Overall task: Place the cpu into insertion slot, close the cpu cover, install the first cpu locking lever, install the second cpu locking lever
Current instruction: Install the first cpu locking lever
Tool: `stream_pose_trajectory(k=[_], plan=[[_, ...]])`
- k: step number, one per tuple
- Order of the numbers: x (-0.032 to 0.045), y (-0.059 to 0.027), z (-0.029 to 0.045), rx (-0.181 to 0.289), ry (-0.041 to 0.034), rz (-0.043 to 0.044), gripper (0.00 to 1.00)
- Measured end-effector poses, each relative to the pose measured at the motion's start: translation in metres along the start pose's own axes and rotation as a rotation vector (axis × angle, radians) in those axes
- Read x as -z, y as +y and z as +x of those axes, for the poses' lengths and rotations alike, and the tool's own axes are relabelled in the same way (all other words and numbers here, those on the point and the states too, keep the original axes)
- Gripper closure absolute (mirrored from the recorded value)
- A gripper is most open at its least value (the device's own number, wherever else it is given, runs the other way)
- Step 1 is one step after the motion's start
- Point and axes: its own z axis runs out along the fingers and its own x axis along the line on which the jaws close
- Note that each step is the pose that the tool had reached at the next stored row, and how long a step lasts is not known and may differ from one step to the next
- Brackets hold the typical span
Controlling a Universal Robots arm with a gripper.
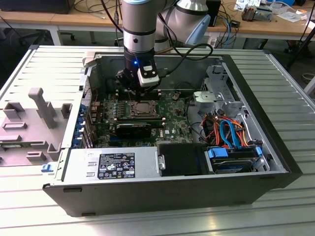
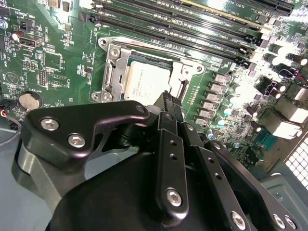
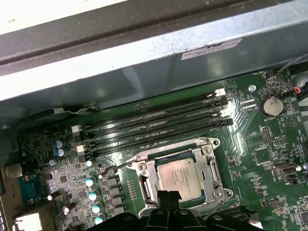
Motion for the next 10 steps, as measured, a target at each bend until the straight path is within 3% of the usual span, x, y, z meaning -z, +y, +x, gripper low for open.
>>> stream_pose_trajectory(k=[10], plan=[[0.0, 0.0, 0.0, 0.017, -0.0003, 0.0002, 0.89]])
